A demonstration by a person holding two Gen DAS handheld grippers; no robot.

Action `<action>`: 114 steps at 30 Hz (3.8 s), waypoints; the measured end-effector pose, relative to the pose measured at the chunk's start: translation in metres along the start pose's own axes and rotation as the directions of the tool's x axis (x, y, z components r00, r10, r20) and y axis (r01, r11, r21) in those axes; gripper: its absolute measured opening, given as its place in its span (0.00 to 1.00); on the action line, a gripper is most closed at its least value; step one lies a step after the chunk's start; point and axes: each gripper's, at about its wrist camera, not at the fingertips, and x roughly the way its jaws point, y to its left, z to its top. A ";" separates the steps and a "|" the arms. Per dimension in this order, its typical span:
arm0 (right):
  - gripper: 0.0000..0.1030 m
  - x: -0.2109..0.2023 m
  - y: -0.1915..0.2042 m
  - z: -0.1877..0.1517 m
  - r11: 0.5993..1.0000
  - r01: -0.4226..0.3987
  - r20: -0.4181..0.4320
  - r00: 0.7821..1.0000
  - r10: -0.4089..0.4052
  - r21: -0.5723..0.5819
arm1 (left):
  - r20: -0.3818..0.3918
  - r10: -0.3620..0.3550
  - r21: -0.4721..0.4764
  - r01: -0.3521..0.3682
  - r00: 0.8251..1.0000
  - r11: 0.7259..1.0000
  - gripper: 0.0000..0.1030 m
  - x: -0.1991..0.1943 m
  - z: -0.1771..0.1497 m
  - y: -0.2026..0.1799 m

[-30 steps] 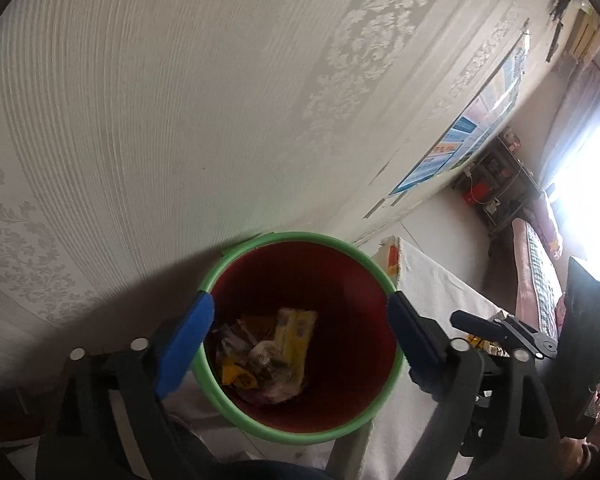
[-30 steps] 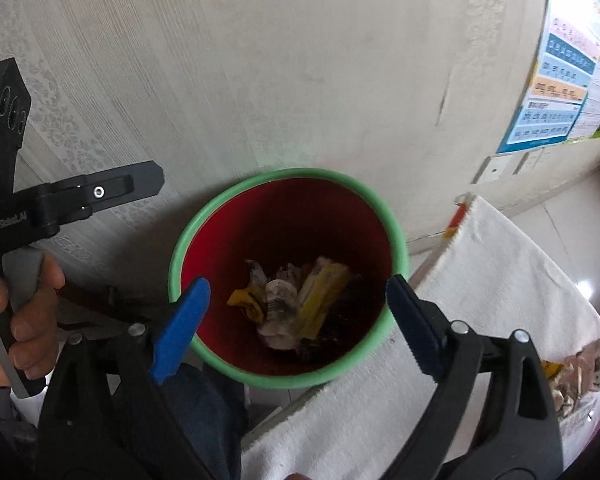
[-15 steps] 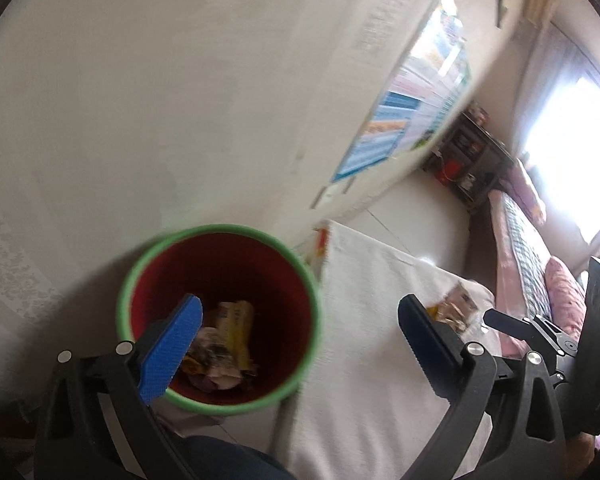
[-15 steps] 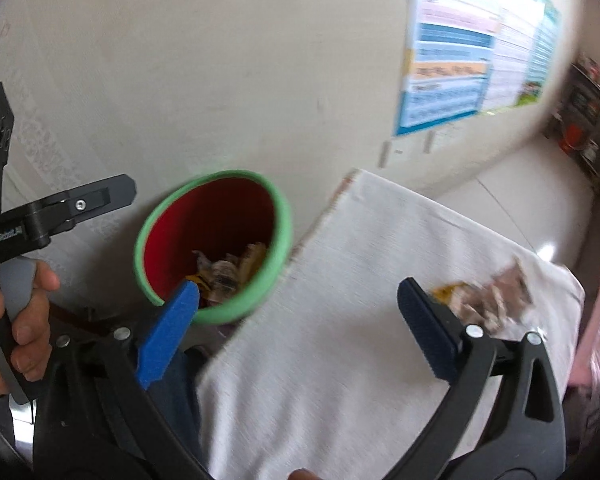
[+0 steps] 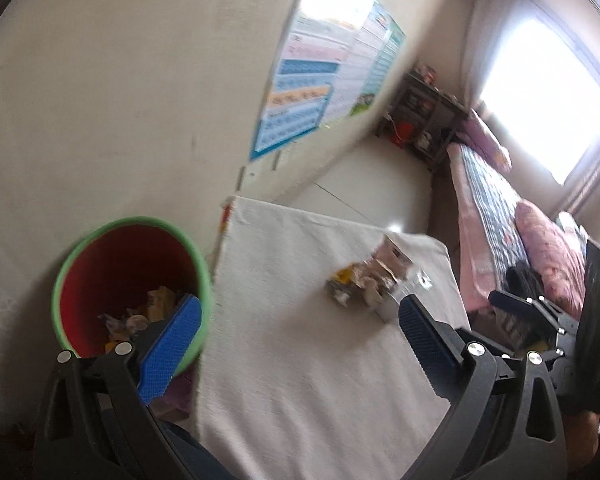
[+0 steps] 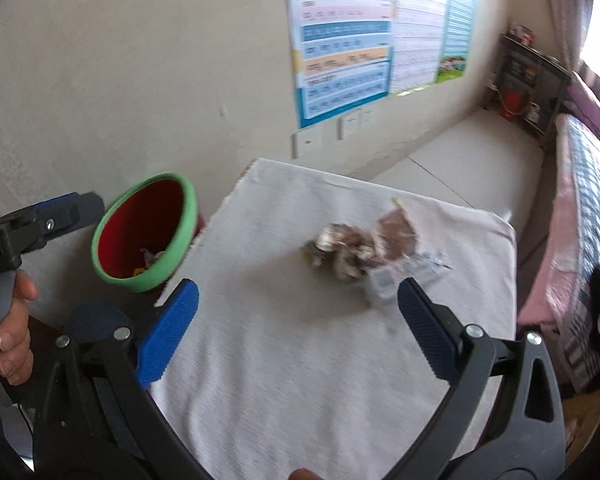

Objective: Collect trash
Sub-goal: 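Move both open tools back over the remaining trash on the table, then grasp the white milk carton with the right tool while the left tool grasps the gold wrapper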

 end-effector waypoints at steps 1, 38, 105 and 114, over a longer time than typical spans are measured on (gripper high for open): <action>0.95 -0.004 -0.009 -0.004 1.000 0.010 0.002 1.000 -0.010 0.015 | -0.004 -0.006 0.014 0.006 1.000 1.000 0.92 0.000 -0.002 -0.007; 0.95 0.116 -0.126 -0.022 0.901 0.108 -0.171 0.984 -0.038 0.421 | -0.235 -0.018 0.129 0.050 0.972 0.990 0.92 0.134 -0.010 -0.053; 0.36 0.159 -0.140 -0.056 0.938 0.096 -0.268 0.963 -0.003 0.333 | -0.353 0.084 0.282 0.021 0.932 0.959 0.16 0.273 0.000 -0.072; 0.36 0.123 -0.129 -0.054 0.940 0.080 -0.217 0.976 -0.007 0.331 | -0.312 0.060 0.252 0.022 0.948 0.967 0.16 0.226 0.001 -0.071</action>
